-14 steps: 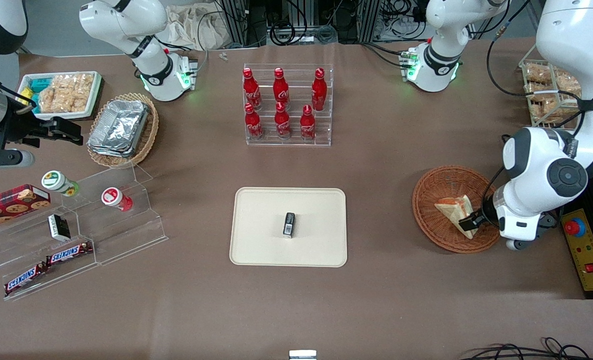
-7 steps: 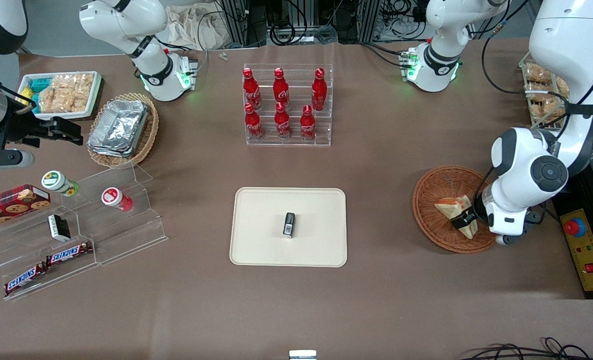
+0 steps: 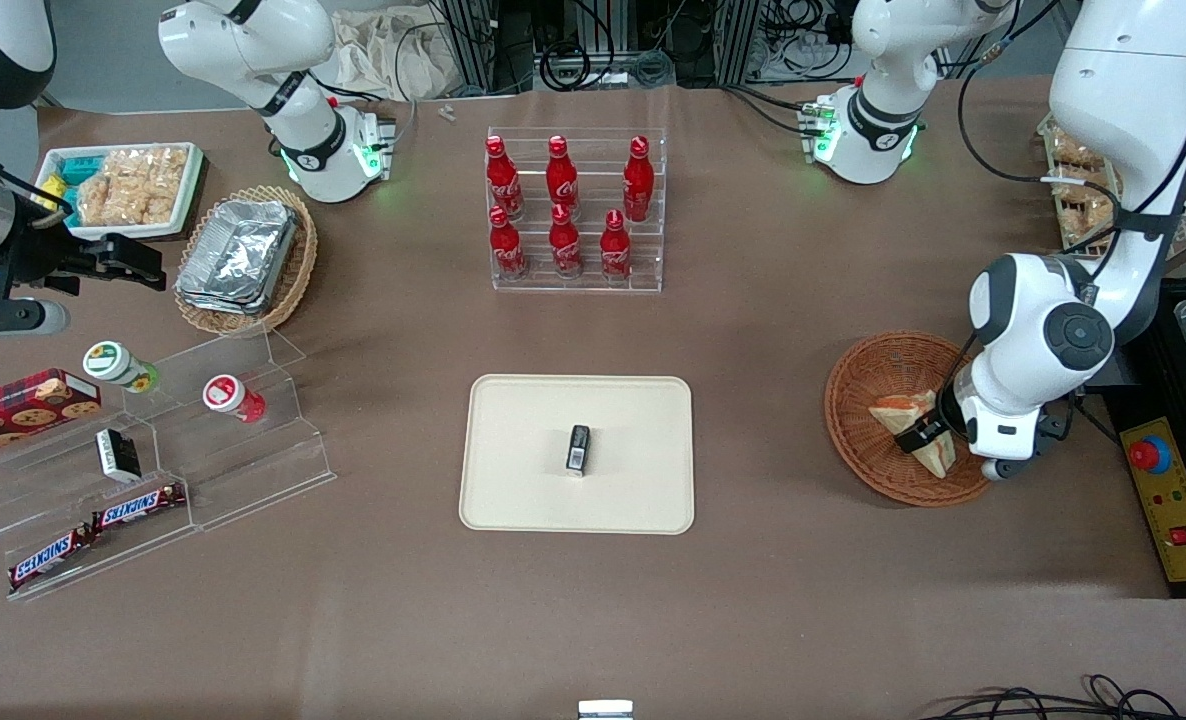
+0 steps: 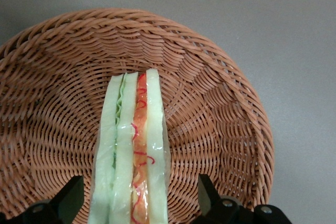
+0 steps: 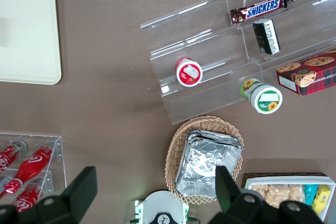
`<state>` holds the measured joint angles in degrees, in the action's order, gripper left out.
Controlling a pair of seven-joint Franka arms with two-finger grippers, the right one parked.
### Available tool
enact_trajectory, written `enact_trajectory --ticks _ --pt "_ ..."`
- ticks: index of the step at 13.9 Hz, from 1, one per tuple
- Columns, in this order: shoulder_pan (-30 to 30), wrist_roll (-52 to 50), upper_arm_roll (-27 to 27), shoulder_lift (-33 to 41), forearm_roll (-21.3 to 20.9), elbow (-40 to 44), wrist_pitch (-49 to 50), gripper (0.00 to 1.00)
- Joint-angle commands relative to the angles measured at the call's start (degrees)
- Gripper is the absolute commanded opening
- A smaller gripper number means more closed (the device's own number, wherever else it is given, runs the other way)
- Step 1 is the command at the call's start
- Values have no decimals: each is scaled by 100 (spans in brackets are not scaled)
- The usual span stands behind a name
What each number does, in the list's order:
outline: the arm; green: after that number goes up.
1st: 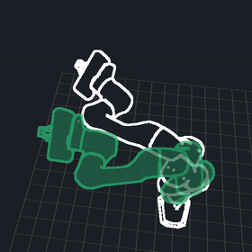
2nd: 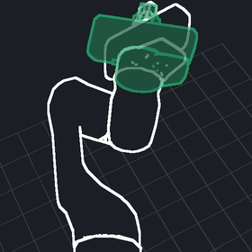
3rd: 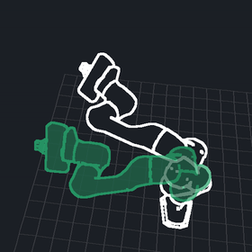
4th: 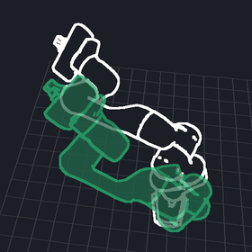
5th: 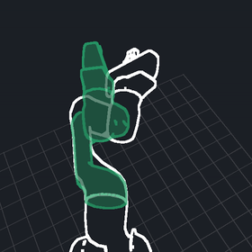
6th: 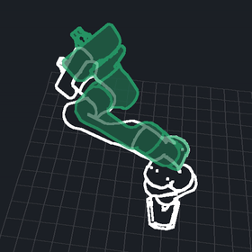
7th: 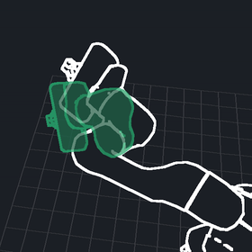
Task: Place sandwich from basket to tray
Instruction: 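Close the left gripper on the triangular sandwich's crust edge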
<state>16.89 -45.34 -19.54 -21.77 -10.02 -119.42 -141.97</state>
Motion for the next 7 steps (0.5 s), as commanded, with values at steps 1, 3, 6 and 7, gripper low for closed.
enact_trajectory --ticks 1,3,6,7 --pt "34 -98 -24 67 -114 -134 -208 37" --pt "25 -107 -33 102 -105 -125 -208 7" --pt "7 -20 -41 199 -114 -125 -164 0" --pt "7 42 -41 286 -114 -125 -138 0"
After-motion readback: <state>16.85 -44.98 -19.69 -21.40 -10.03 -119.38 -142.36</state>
